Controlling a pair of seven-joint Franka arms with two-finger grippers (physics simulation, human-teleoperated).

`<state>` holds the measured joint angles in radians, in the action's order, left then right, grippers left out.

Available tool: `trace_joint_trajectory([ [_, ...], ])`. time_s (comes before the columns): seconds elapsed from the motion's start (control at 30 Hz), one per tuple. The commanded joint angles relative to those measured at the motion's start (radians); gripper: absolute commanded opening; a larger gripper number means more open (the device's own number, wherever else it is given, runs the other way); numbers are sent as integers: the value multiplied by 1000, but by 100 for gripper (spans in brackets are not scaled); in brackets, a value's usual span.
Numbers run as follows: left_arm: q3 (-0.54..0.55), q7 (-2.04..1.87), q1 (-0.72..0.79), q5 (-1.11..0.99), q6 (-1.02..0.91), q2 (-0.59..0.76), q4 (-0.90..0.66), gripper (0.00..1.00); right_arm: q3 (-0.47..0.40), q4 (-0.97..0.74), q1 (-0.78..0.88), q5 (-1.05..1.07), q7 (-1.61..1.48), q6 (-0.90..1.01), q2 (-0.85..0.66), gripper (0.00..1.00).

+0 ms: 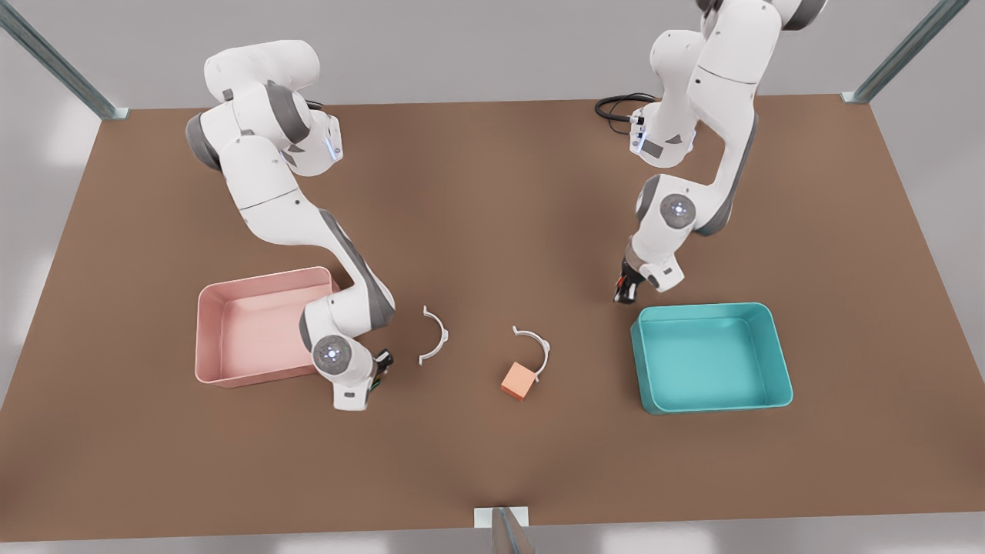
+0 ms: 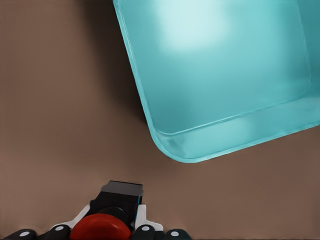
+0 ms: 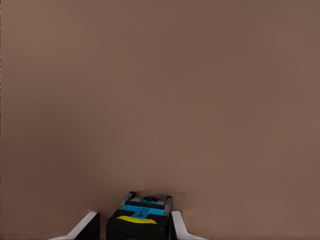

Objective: Place the red button in the blue storage box with the left arm, and place the yellow button in the pink storage box with the right arm

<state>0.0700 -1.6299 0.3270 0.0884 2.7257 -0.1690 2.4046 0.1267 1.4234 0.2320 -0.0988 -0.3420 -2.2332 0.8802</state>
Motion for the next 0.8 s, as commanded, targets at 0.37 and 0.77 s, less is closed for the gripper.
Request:
trace_joint_trajectory([
  [0.37, -29, 530, -299, -76, -305, -79, -269, 46, -1, 137, -80, 2, 195, 156, -332, 25],
  [0.77, -10, 1361, -289, -114, -1136, -95, -854, 100, -1, 695, -253, 10, 179, -81, -593, 36],
])
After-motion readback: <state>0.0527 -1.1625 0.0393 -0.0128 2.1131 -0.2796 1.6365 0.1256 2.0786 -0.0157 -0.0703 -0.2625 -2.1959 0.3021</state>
